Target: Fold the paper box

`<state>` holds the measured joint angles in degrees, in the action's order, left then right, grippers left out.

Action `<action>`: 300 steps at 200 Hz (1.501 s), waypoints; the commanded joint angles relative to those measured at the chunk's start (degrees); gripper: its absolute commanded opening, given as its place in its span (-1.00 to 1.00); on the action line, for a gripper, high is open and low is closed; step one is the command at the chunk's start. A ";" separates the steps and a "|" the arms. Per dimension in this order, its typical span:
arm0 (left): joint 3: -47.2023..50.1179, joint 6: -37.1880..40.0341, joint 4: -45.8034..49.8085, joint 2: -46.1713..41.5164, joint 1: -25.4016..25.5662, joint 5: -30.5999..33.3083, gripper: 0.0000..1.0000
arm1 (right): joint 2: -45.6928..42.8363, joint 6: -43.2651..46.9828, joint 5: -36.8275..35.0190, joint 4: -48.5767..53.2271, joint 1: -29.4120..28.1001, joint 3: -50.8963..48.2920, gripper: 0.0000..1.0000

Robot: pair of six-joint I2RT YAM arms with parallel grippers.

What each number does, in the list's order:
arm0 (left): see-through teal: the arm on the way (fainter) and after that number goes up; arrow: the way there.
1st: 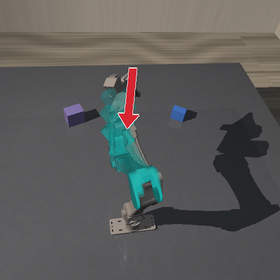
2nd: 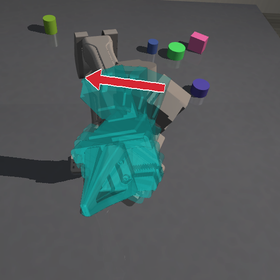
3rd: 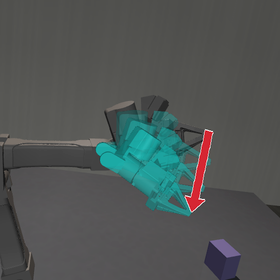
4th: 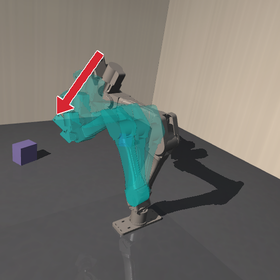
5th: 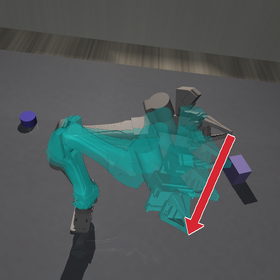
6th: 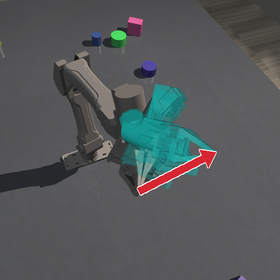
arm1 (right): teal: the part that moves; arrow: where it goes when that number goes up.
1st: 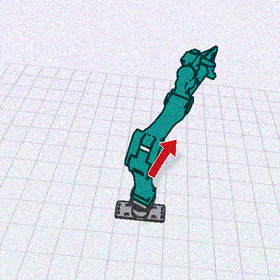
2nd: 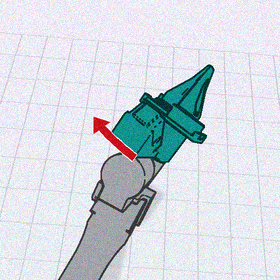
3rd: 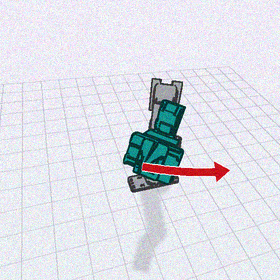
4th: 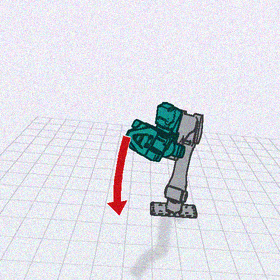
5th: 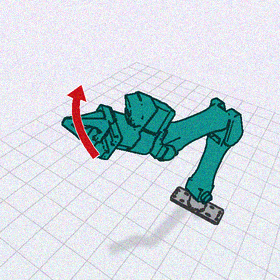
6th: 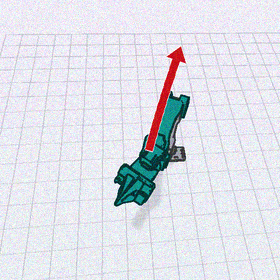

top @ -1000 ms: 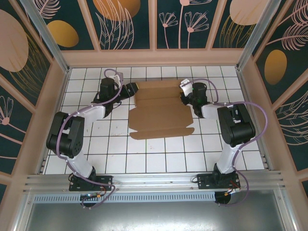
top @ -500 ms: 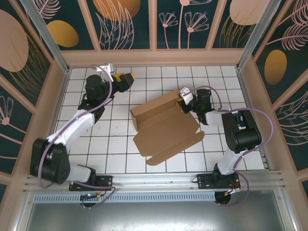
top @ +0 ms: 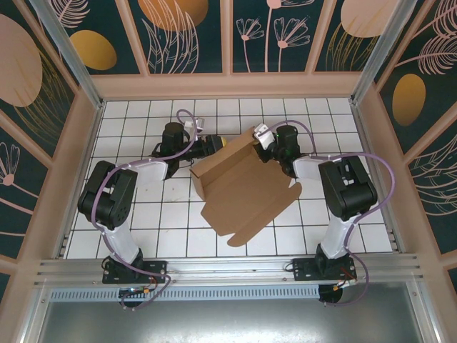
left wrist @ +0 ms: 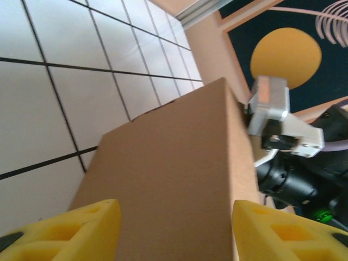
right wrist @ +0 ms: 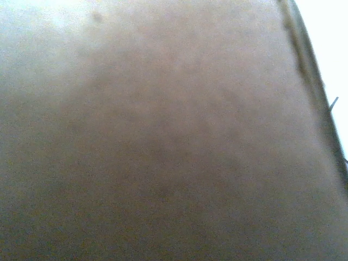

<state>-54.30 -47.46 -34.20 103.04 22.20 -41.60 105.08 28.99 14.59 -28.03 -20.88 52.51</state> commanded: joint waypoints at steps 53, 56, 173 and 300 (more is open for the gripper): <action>-0.62 -3.64 -4.74 2.24 0.75 -4.06 0.12 | 5.08 -0.04 -13.74 8.32 -2.01 4.16 -0.69; -0.69 -3.68 -4.67 2.36 0.76 -4.09 0.12 | 5.12 -0.07 -13.59 8.69 -1.97 4.36 -0.67; -14.25 -0.23 5.43 8.81 0.72 -3.21 0.15 | -2.29 -0.31 -1.58 2.08 1.90 -1.60 -0.11; -30.73 -0.53 9.68 21.55 1.70 -5.45 0.13 | 2.82 -1.04 7.33 -5.78 2.65 4.42 -0.15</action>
<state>-81.73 -47.20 -25.36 121.97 23.20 -45.23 105.58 28.23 19.05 -30.46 -17.98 54.46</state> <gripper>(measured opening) 0.569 0.454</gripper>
